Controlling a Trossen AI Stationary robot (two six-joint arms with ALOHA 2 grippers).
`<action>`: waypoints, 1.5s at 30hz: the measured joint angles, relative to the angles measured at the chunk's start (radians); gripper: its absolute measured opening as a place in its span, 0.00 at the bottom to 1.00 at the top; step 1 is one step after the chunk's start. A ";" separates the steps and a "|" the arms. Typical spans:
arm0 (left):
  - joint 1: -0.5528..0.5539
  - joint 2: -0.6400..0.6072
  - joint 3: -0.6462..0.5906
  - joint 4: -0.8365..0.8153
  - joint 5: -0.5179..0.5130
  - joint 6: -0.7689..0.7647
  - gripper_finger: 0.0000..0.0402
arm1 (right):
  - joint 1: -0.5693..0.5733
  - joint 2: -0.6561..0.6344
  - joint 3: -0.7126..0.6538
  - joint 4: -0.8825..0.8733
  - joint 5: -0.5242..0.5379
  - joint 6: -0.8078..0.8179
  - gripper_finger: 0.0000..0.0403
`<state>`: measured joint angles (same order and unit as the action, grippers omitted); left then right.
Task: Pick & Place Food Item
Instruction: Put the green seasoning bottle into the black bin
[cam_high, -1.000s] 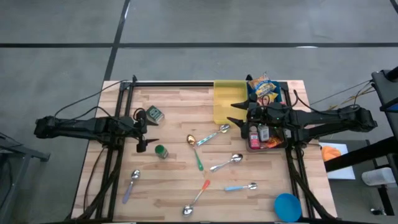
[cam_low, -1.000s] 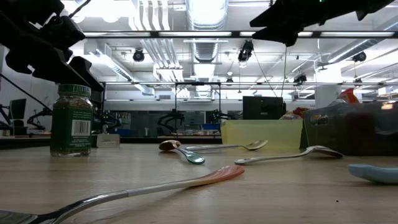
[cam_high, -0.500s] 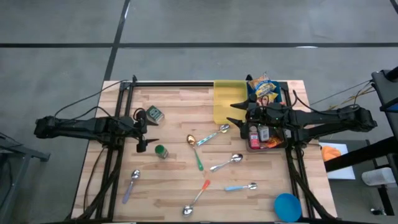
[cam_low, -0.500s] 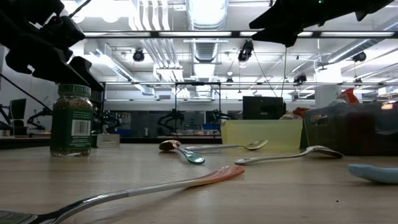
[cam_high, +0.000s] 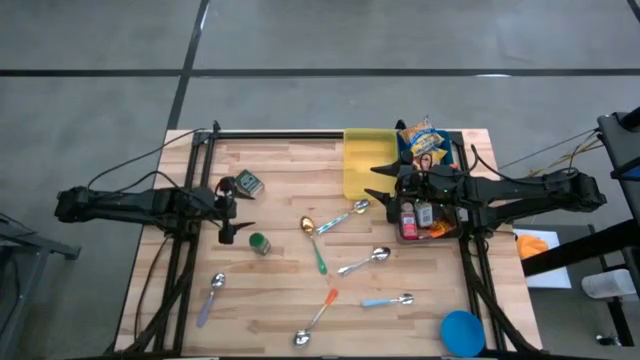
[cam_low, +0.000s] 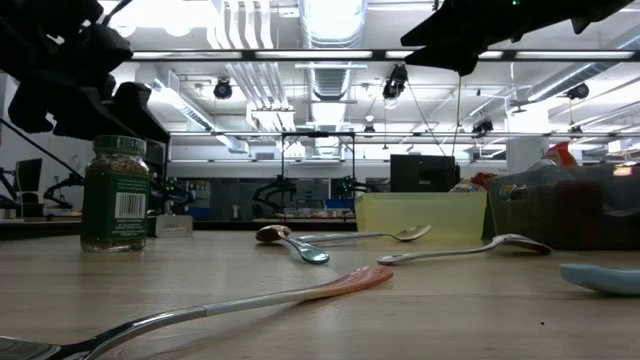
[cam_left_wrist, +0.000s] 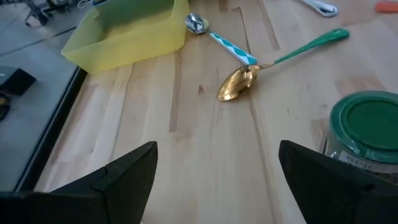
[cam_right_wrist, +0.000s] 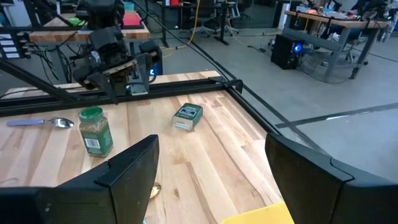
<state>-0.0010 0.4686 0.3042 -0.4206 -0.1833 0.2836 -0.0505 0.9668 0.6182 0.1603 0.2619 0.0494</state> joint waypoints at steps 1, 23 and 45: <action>0.000 0.000 0.000 0.000 0.000 -0.006 0.85 | 0.000 0.000 0.000 0.000 0.000 0.000 0.73; -0.060 0.148 0.227 -0.020 0.052 -0.621 0.85 | 0.000 0.000 0.000 0.001 0.000 0.000 0.73; -0.143 0.759 0.763 -0.737 0.043 -1.205 0.85 | 0.000 0.000 0.000 0.000 0.000 0.000 0.73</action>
<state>-0.1443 1.2278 1.0674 -1.1578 -0.1406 -0.9217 -0.0502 0.9668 0.6186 0.1608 0.2623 0.0490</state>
